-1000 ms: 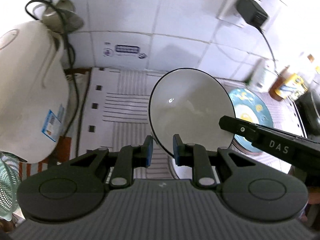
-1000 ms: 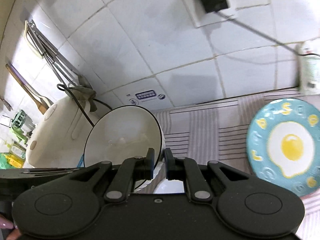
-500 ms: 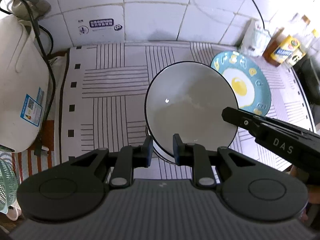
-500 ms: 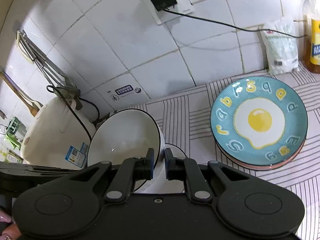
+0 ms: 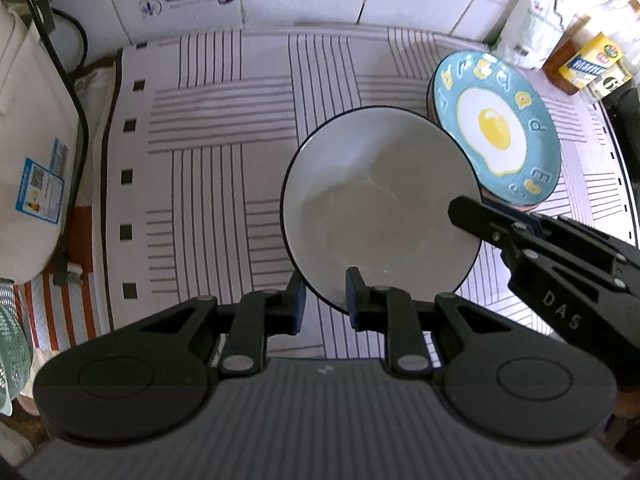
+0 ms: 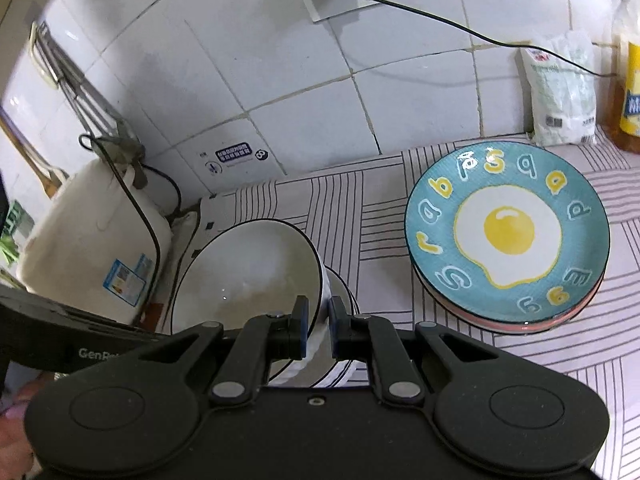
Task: Organize plates and bowls
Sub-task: 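Carry the third bowl onto the two-bowl stack and open the left gripper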
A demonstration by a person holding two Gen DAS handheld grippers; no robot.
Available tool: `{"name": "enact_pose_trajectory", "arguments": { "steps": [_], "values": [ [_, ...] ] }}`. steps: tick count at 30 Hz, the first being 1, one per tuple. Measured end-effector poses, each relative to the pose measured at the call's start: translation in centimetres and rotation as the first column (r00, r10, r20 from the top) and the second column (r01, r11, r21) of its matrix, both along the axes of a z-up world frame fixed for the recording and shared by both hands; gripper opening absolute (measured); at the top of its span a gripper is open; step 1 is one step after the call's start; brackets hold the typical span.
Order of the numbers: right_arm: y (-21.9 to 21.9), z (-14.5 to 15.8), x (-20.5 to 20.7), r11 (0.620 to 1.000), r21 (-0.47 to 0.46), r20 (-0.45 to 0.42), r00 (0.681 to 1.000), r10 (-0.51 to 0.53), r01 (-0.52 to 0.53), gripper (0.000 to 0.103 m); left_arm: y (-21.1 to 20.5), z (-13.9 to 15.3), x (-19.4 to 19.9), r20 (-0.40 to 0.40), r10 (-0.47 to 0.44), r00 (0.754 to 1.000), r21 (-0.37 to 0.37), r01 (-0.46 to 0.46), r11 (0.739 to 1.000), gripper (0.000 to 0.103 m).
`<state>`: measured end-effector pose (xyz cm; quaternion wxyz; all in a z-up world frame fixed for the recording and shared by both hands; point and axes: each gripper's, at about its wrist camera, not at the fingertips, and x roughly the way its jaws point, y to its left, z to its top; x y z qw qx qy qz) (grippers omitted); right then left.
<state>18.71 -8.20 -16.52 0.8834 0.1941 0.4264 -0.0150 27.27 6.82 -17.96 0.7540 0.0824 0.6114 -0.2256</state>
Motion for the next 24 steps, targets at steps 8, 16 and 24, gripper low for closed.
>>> {"name": "enact_pose_trajectory", "arguments": {
  "steps": [8,16,24],
  "values": [
    [0.9,-0.4,1.0,0.991,-0.113,-0.031,0.997,0.071,-0.074,0.013,0.1,-1.1,1.4,-0.089,0.047,0.995,-0.002,-0.048,0.999,0.020],
    [1.8,-0.9,1.5,0.962,-0.229,-0.054,0.989,0.141,-0.150,0.014,-0.2,-1.5,1.5,-0.100,0.064,0.993,0.007,-0.063,0.998,0.021],
    [1.6,-1.0,1.0,0.948,-0.247,-0.032,0.980,0.197,-0.198,0.017,0.5,-1.1,0.9,-0.069,0.076,0.995,-0.027,-0.078,0.997,0.022]
  ]
}}
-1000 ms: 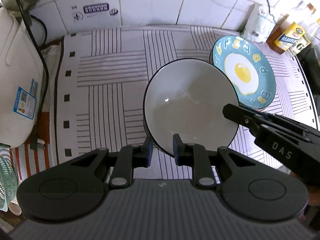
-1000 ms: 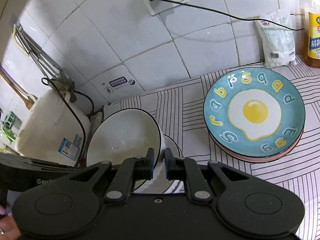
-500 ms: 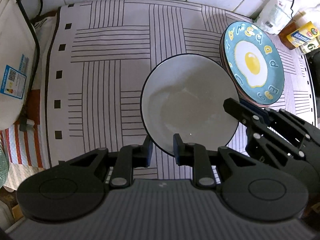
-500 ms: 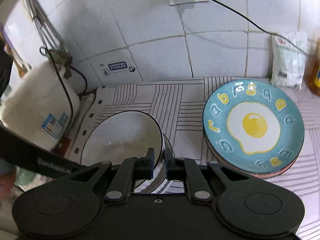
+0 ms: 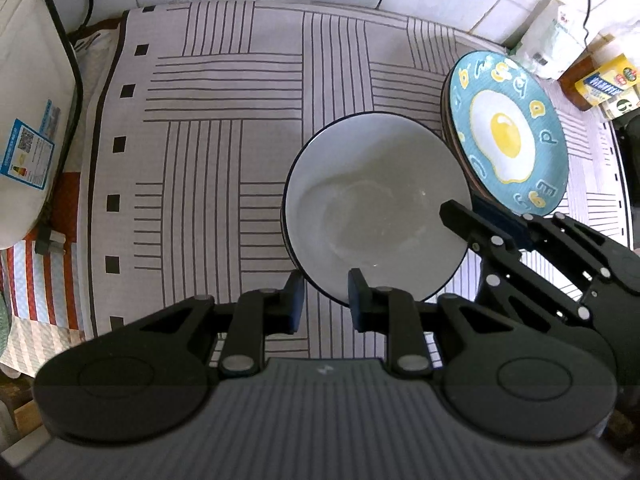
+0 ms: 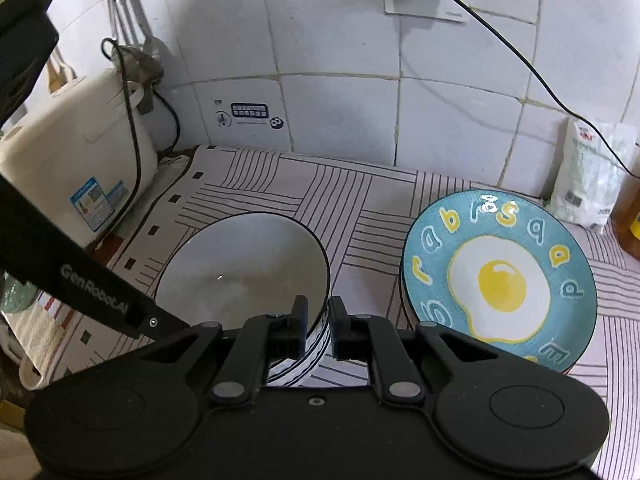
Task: Organize plates and bowls
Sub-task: 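Carry the third bowl onto the two-bowl stack and open the left gripper, then grasp the rim of the three-bowl stack with the left gripper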
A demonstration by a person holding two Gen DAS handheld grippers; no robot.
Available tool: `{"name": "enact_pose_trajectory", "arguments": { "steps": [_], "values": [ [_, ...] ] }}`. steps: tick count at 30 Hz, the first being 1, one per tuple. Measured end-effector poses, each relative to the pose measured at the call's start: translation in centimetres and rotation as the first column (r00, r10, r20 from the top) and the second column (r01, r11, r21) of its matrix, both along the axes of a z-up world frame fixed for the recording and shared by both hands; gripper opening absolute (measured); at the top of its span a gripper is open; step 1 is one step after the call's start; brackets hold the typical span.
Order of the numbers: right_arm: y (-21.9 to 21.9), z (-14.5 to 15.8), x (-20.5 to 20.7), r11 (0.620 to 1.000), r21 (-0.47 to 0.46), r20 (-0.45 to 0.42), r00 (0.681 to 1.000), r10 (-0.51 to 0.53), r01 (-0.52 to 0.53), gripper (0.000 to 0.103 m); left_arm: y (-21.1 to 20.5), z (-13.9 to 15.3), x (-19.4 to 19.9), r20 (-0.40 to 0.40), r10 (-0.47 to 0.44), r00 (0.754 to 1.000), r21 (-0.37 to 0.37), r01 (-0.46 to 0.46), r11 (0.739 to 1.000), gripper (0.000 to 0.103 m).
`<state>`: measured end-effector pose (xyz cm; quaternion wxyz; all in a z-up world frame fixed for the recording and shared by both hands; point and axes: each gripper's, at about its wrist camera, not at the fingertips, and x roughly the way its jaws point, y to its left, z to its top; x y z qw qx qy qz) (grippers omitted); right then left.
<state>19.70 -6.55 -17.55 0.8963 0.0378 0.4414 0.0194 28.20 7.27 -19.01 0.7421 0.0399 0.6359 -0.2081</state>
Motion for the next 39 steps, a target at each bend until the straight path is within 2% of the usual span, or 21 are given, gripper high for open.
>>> {"name": "enact_pose_trajectory", "arguments": {
  "steps": [4,10,17,25,29,33,37,39],
  "values": [
    [-0.7,0.3,-0.3,0.999,0.044,0.019,1.000,0.000,-0.001,0.017,1.0,0.7,-0.7,0.010,0.016,1.000,-0.050,-0.015,0.999,0.023],
    [-0.9,1.4,-1.9,0.997,0.082,0.082,0.997,-0.013,0.007,0.019,2.7,2.3,-2.1,0.070,0.011,0.997,-0.123,-0.002,0.992,0.023],
    [0.2,2.6,-4.9,0.996,0.082,0.133,0.990,-0.041,0.031,0.032,5.4,4.1,-4.1,0.131,0.012,0.991,-0.209,0.016,0.978,0.023],
    [1.9,2.6,-8.9,0.998,0.062,0.164,0.986,-0.038,0.028,0.041,8.0,4.1,-7.7,0.202,-0.019,0.979,-0.245,0.069,0.967,0.023],
    [2.9,2.1,-10.6,0.999,0.043,0.167,0.986,-0.018,0.011,0.051,8.5,3.5,-9.5,0.242,-0.045,0.969,-0.238,0.104,0.966,0.024],
    [3.8,1.3,-11.8,1.000,-0.006,0.152,0.988,0.004,-0.003,0.060,8.7,3.0,-11.0,0.279,-0.052,0.959,-0.254,0.126,0.959,0.035],
    [4.1,-0.1,-12.7,1.000,-0.024,0.144,0.990,0.007,-0.004,0.069,8.8,2.3,-11.6,0.293,-0.054,0.955,-0.279,0.139,0.950,0.037],
    [4.2,-1.2,-12.8,0.999,-0.045,0.144,0.990,0.005,0.001,0.073,8.8,1.8,-11.5,0.297,-0.045,0.954,-0.297,0.137,0.945,0.041]
  ]
}}
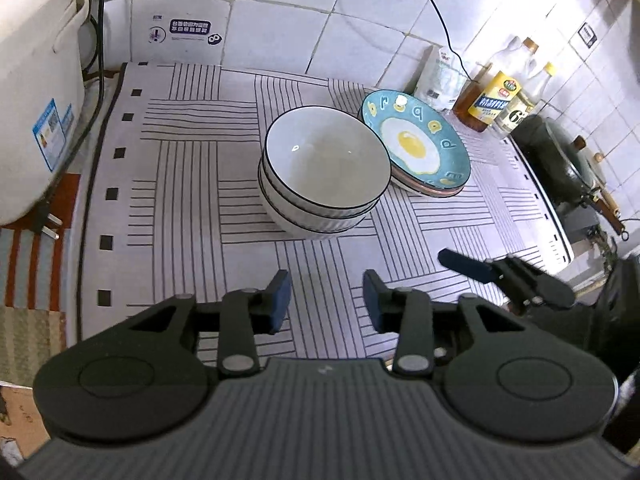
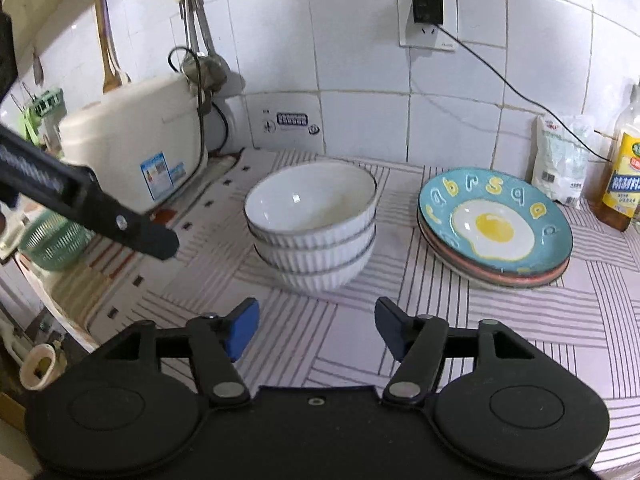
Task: Organize plates and bowls
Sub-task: 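Grasp the rim of the three-bowl stack with the left gripper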
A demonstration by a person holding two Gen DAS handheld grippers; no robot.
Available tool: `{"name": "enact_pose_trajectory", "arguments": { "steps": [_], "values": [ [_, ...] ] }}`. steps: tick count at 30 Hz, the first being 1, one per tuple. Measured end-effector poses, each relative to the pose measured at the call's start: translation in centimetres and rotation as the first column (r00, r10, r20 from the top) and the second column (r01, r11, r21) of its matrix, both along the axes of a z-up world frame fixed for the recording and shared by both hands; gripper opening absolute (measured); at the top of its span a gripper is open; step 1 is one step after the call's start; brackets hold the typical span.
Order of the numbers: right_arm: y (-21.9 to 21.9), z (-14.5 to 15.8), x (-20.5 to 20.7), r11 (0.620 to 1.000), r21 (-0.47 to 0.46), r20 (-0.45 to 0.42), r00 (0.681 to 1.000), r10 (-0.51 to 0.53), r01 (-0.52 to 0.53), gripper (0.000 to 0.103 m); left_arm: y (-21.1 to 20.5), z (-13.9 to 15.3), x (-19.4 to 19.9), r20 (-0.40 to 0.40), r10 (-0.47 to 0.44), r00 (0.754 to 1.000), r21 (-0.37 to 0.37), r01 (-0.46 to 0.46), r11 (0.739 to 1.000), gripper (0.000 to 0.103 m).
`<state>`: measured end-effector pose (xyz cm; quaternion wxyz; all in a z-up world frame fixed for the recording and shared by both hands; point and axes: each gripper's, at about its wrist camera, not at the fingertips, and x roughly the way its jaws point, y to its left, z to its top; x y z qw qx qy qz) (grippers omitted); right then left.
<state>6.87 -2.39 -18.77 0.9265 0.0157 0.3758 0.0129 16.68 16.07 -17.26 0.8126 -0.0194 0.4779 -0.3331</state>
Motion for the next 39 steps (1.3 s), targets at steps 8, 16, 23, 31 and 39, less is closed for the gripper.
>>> {"name": "enact_pose_trajectory", "arguments": {
  "steps": [8,16,23,31,39],
  "values": [
    [0.2,-4.9,1.2,0.999,-0.046,0.040,0.999,0.019,-0.017,0.091,-0.1,-1.8,1.7,0.021,0.031,0.999,-0.062,-0.029,0.998,0.056],
    [0.6,-7.9,4.7,1.000,-0.013,0.094,0.996,-0.007,0.008,0.093,-1.1,-2.5,5.8,-0.019,0.060,0.998,-0.154,-0.062,0.986,0.076],
    [0.4,-8.5,7.3,0.999,0.036,0.118,0.993,0.003,-0.008,0.093,-2.9,-6.0,9.8,-0.090,0.082,0.993,-0.116,-0.092,0.989,0.063],
    [0.4,-9.3,9.7,0.997,0.052,0.083,0.995,0.059,-0.064,0.095,-4.0,-7.8,11.6,-0.136,0.116,0.984,-0.078,-0.127,0.989,0.049],
    [-0.1,-9.4,10.9,0.991,0.052,0.058,0.991,0.122,-0.125,0.098,-4.2,-9.4,13.3,-0.152,0.098,0.983,-0.105,-0.115,0.988,0.043]
  ]
}}
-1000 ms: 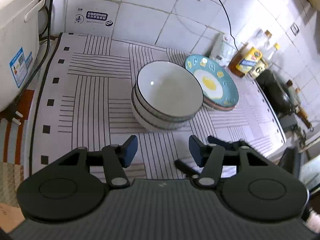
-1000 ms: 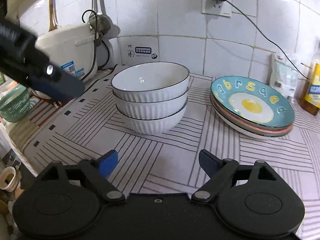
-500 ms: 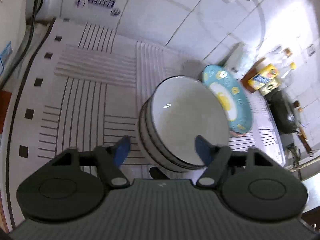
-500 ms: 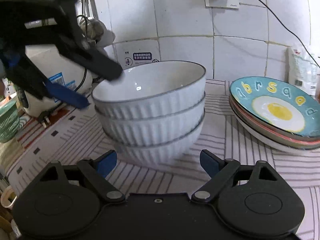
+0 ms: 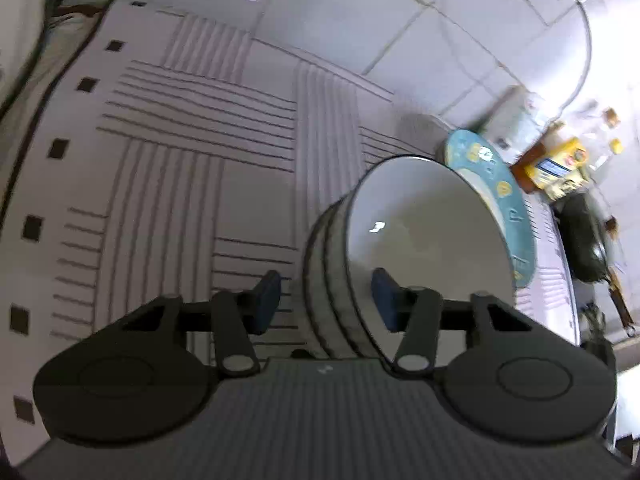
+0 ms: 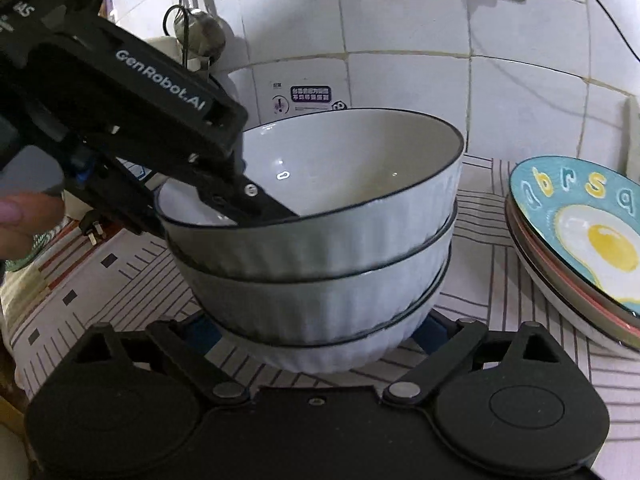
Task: Organize plates and bowls
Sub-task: 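Grasp the rim of the three-bowl stack with the left gripper, then carry the bowl stack onto the blue plate and open the left gripper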
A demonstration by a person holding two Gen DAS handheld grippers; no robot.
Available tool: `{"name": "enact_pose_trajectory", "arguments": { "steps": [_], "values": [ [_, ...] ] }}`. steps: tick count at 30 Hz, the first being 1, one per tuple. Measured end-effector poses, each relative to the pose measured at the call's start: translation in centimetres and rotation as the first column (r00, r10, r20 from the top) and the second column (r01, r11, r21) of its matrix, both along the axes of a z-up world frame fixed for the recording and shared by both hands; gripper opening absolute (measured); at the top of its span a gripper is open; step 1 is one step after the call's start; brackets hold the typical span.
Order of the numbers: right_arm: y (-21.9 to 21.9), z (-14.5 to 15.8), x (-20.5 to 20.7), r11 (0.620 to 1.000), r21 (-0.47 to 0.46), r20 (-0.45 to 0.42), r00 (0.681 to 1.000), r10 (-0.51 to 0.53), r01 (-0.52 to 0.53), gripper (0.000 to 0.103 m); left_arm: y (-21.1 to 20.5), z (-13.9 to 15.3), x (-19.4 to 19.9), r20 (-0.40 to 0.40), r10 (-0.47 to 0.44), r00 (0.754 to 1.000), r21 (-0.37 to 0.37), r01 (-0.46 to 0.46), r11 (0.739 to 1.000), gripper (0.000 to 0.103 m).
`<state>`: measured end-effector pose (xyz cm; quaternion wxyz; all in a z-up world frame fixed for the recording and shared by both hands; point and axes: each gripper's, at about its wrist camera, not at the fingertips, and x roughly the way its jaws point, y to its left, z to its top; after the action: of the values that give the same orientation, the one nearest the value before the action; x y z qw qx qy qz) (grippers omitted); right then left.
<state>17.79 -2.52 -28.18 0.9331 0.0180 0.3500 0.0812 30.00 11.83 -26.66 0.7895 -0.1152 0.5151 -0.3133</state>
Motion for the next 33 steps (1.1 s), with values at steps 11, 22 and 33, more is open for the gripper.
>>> {"name": "enact_pose_trajectory", "arguments": {
  "steps": [11,22,33],
  "values": [
    [-0.2,0.4,-0.7,1.000,-0.014,0.006,1.000,0.016,-0.016,0.098,-0.9,1.2,-1.3,0.060,-0.071,0.996,0.058,0.068,0.996,0.044],
    [-0.8,3.1,-3.4,0.997,-0.027,0.081,0.994,-0.069,0.072,0.098,-3.8,4.8,-3.9,0.121,-0.178,0.976,0.091,0.168,0.982,0.045],
    [-5.7,7.4,-4.2,0.979,-0.079,0.114,0.978,-0.176,0.185,0.098,-11.2,8.4,-3.6,0.148,-0.280,0.949,0.065,0.273,0.960,0.048]
  ]
}}
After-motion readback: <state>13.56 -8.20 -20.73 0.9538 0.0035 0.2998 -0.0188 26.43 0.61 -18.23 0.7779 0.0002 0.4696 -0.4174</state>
